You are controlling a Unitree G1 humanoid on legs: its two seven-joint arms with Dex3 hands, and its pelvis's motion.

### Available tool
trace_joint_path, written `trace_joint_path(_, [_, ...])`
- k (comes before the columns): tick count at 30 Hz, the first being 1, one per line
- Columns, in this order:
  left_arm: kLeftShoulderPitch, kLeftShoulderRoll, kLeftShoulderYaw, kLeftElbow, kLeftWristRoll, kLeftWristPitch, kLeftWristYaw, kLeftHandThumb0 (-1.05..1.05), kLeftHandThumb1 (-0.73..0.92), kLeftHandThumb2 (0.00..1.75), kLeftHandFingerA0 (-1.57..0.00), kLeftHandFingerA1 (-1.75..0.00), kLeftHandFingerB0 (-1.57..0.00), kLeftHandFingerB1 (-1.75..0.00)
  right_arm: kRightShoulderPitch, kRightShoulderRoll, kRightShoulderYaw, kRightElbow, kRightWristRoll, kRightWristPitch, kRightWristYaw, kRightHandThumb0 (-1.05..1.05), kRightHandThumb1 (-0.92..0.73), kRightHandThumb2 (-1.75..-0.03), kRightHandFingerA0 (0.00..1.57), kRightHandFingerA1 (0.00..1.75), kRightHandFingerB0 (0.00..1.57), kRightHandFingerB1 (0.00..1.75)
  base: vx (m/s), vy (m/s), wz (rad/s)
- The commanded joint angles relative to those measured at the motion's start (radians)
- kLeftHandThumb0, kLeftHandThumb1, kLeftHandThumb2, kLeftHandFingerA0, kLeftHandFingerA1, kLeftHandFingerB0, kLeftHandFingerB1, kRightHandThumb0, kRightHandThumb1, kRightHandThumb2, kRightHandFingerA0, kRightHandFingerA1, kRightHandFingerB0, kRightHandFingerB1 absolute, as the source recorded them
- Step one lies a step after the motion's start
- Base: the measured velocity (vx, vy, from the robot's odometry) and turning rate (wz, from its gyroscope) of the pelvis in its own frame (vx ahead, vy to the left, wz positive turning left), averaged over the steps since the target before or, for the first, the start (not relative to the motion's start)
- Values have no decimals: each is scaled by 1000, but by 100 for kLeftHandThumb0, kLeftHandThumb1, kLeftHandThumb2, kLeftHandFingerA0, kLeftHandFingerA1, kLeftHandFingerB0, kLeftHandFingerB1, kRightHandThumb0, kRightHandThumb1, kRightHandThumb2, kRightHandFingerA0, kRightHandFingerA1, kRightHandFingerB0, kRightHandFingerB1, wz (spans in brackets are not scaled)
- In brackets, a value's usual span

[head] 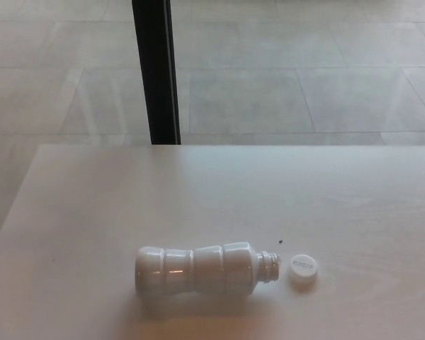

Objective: The robot uses its left hand to to lift the bottle kept on the middle of the desk and tilts it towards its right hand. It then uses its right hand to rotate its cap to open it and places the bottle and cap back on the desk

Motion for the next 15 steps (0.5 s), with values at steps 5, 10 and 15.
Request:
trace_joint_path(5, [-11, 52, -6, 51, -116, -183, 89, -69, 61, 93, -23, -56, -5, -43, 48, -16, 95, 44, 123, -77, 24, -55, -58, -84, 27, 53, 20, 42, 0, 0, 0])
trace_joint_path(10, [-30, 73, -49, 107, -119, -214, 98, -70, 62, 91, -24, -54, -7, -45, 62, -22, 156, 37, 161, -86, 43, -49, -71, -61, 28, 40, 24, 30, 0, 0, 0])
trace_joint_path(15, [-36, 80, -76, 113, -154, -217, 102, -69, 62, 91, -26, -55, -9, -46, 69, -34, 198, 46, 211, -85, 86, -49, -71, -62, 23, 40, 19, 28, 0, 0, 0])
